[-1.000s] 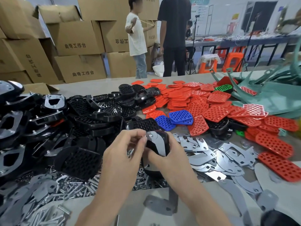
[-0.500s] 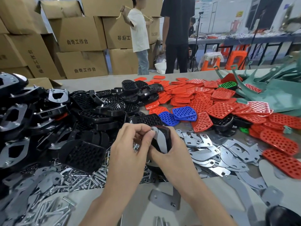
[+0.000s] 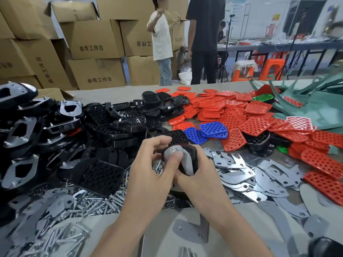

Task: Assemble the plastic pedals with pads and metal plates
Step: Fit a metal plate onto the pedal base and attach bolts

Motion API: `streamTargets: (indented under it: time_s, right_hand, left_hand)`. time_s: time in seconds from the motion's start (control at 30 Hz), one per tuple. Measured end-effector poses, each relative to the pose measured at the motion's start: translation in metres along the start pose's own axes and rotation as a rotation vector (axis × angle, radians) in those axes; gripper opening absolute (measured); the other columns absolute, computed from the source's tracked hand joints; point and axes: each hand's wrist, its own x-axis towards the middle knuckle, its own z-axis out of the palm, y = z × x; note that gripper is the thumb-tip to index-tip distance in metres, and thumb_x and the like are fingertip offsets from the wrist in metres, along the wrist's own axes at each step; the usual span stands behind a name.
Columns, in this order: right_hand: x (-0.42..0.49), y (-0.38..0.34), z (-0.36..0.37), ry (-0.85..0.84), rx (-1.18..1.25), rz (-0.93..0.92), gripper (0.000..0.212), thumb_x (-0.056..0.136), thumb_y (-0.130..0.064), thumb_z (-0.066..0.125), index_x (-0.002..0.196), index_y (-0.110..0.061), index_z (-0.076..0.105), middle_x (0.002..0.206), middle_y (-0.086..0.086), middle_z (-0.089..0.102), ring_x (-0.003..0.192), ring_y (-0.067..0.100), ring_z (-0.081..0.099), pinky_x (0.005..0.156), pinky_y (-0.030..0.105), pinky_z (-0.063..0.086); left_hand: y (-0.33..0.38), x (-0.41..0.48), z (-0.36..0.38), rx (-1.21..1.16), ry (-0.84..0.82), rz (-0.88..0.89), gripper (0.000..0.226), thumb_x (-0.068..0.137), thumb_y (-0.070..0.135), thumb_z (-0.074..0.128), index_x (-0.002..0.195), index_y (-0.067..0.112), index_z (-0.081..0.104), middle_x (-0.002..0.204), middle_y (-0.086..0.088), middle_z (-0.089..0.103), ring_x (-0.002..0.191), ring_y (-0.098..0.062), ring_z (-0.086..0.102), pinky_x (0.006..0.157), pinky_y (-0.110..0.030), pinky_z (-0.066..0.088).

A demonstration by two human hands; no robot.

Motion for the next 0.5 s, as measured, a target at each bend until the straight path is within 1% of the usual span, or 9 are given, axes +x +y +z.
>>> streamTargets:
  time_s: [0.07, 0.1, 0.17, 0.23, 0.3, 0.33, 0.37, 0.43, 0.5]
  right_hand:
    - [-0.0008, -0.0008, 0.0012, -0.003, 0.02, -0.003, 0.021, 0.086, -0.039, 0.077, 0.102, -0.037, 0.064, 0.093, -0.004, 0.074, 0.089, 0.019, 0.073, 0.079, 0.045, 0.064]
    - [-0.0009, -0.0009, 0.0009, -0.006, 0.041, 0.0, 0.02, 0.087, -0.034, 0.077, 0.101, -0.035, 0.064, 0.093, -0.001, 0.074, 0.089, 0.022, 0.073, 0.076, 0.042, 0.064]
    - [-0.0004, -0.0017, -0.0008, -0.003, 0.058, -0.009, 0.021, 0.086, -0.021, 0.076, 0.1, -0.031, 0.064, 0.092, 0.001, 0.074, 0.087, 0.022, 0.073, 0.069, 0.03, 0.062]
    - [0.0007, -0.0032, -0.0024, -0.011, 0.092, -0.011, 0.022, 0.087, -0.015, 0.075, 0.103, -0.027, 0.065, 0.093, -0.001, 0.075, 0.083, 0.013, 0.074, 0.064, 0.021, 0.058]
    - [0.0014, -0.0033, -0.0033, -0.016, 0.119, -0.017, 0.021, 0.087, -0.018, 0.077, 0.103, -0.027, 0.067, 0.092, -0.004, 0.075, 0.08, 0.005, 0.073, 0.063, 0.015, 0.056]
    - [0.0011, -0.0031, -0.003, -0.015, 0.124, -0.021, 0.02, 0.087, -0.02, 0.078, 0.102, -0.029, 0.067, 0.091, -0.004, 0.075, 0.078, 0.002, 0.072, 0.062, 0.014, 0.055]
    - [0.0009, -0.0025, -0.0024, -0.015, 0.119, -0.027, 0.02, 0.086, -0.023, 0.078, 0.1, -0.031, 0.067, 0.09, -0.005, 0.075, 0.077, 0.001, 0.072, 0.061, 0.013, 0.055]
    - [0.0005, -0.0014, -0.0007, -0.018, 0.092, -0.035, 0.02, 0.086, -0.03, 0.077, 0.101, -0.036, 0.067, 0.091, -0.007, 0.075, 0.08, 0.003, 0.072, 0.063, 0.015, 0.055]
    - [0.001, 0.0, 0.0004, -0.019, 0.095, -0.025, 0.021, 0.085, -0.034, 0.077, 0.103, -0.038, 0.066, 0.093, -0.006, 0.076, 0.083, 0.007, 0.073, 0.065, 0.018, 0.056]
  left_hand:
    - [0.0, 0.0012, -0.0005, -0.025, -0.005, -0.003, 0.012, 0.092, 0.026, 0.07, 0.099, 0.035, 0.064, 0.107, 0.017, 0.068, 0.104, -0.01, 0.066, 0.089, -0.027, 0.052]
    - [-0.0009, 0.0017, -0.0012, -0.014, -0.009, 0.017, 0.013, 0.094, 0.021, 0.069, 0.096, 0.034, 0.066, 0.105, 0.015, 0.068, 0.102, -0.013, 0.067, 0.088, -0.03, 0.053]
    - [-0.0013, 0.0012, -0.0024, 0.034, -0.045, 0.09, 0.021, 0.1, 0.015, 0.06, 0.1, 0.033, 0.07, 0.111, 0.013, 0.066, 0.11, -0.016, 0.064, 0.089, -0.034, 0.053]
    - [-0.0016, -0.0009, -0.0016, 0.065, -0.09, 0.122, 0.028, 0.102, 0.018, 0.051, 0.114, 0.036, 0.069, 0.123, 0.015, 0.062, 0.121, -0.018, 0.059, 0.094, -0.035, 0.051]
    - [-0.0011, -0.0026, 0.0002, 0.011, -0.081, 0.051, 0.029, 0.1, 0.028, 0.053, 0.125, 0.043, 0.059, 0.127, 0.019, 0.062, 0.124, -0.01, 0.058, 0.097, -0.03, 0.05]
    - [-0.0005, -0.0026, 0.0017, -0.037, -0.065, -0.002, 0.028, 0.097, 0.035, 0.058, 0.123, 0.045, 0.056, 0.126, 0.02, 0.063, 0.121, -0.006, 0.059, 0.096, -0.029, 0.051]
    - [-0.0005, -0.0021, 0.0029, -0.069, -0.049, -0.048, 0.025, 0.093, 0.04, 0.062, 0.117, 0.046, 0.056, 0.122, 0.021, 0.064, 0.117, -0.004, 0.061, 0.094, -0.031, 0.053]
    - [-0.0013, 0.0005, 0.0031, -0.056, -0.015, -0.085, 0.014, 0.088, 0.044, 0.065, 0.101, 0.043, 0.06, 0.116, 0.022, 0.066, 0.108, -0.006, 0.065, 0.088, -0.043, 0.056]
    - [-0.0029, 0.003, 0.0024, -0.03, -0.004, -0.075, 0.008, 0.088, 0.043, 0.066, 0.095, 0.04, 0.063, 0.113, 0.019, 0.067, 0.102, -0.009, 0.067, 0.083, -0.05, 0.057]
